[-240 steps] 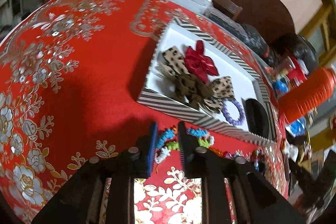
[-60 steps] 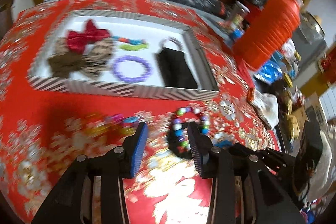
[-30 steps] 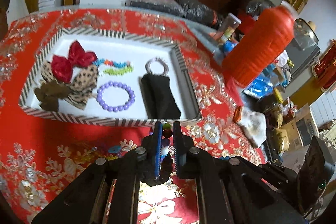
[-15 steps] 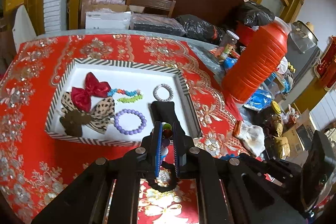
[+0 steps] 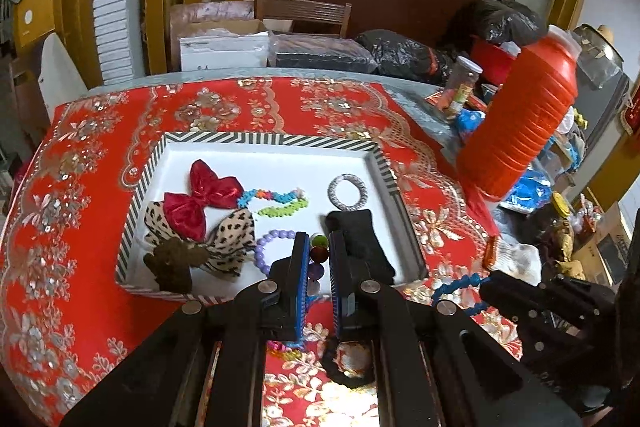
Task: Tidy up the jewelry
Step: 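Carry both bracelets into the tray and open both tools to release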
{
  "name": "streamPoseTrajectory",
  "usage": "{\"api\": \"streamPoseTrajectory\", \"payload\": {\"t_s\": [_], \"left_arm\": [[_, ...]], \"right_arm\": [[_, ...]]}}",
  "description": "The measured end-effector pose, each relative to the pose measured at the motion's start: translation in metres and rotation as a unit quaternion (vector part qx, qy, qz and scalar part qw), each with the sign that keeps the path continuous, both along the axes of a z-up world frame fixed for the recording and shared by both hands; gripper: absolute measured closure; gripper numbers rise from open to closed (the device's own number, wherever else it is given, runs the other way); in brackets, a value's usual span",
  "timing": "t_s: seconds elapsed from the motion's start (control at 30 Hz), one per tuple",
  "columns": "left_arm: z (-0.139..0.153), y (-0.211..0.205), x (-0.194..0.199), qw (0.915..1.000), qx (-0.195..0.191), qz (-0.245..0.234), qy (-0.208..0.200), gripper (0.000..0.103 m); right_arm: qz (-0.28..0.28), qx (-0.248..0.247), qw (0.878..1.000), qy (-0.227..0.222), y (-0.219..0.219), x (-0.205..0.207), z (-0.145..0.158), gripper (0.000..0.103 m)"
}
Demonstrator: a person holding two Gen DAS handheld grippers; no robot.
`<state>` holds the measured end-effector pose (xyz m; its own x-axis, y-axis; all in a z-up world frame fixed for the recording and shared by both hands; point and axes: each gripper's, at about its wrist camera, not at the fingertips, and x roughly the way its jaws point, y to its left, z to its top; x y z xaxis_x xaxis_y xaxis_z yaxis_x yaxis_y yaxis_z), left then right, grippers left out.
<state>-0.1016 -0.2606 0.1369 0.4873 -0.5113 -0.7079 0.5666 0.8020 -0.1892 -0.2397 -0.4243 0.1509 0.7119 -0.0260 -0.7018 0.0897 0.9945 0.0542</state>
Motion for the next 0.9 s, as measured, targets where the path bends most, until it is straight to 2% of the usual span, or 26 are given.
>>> {"api": "streamPoseTrajectory", "payload": {"t_s": [0.3, 0.57, 0.73, 0.9], "left_arm": [[-0.004, -0.014, 0.042, 0.9999, 0.009, 0.0, 0.007, 0.101], [-0.016, -0.047, 0.09, 0.9997, 0.013, -0.002, 0.022, 0.101], [-0.029, -0.062, 0.122, 0.9994, 0.004, 0.005, 0.035, 0.101], [-0.051, -0.062, 0.156, 0.9979, 0.004, 0.033, 0.056, 0.101]], "right_arm": [[0.006, -0.006, 1.0, 0.006, -0.008, 0.047, 0.007, 0.094], [0.003, 0.005, 1.0, 0.017, -0.021, 0.109, 0.005, 0.094], [0.005, 0.011, 1.0, 0.028, -0.024, 0.152, -0.005, 0.094], [-0.002, 0.049, 0.998, 0.042, -0.032, 0.195, -0.024, 0.094]]}}
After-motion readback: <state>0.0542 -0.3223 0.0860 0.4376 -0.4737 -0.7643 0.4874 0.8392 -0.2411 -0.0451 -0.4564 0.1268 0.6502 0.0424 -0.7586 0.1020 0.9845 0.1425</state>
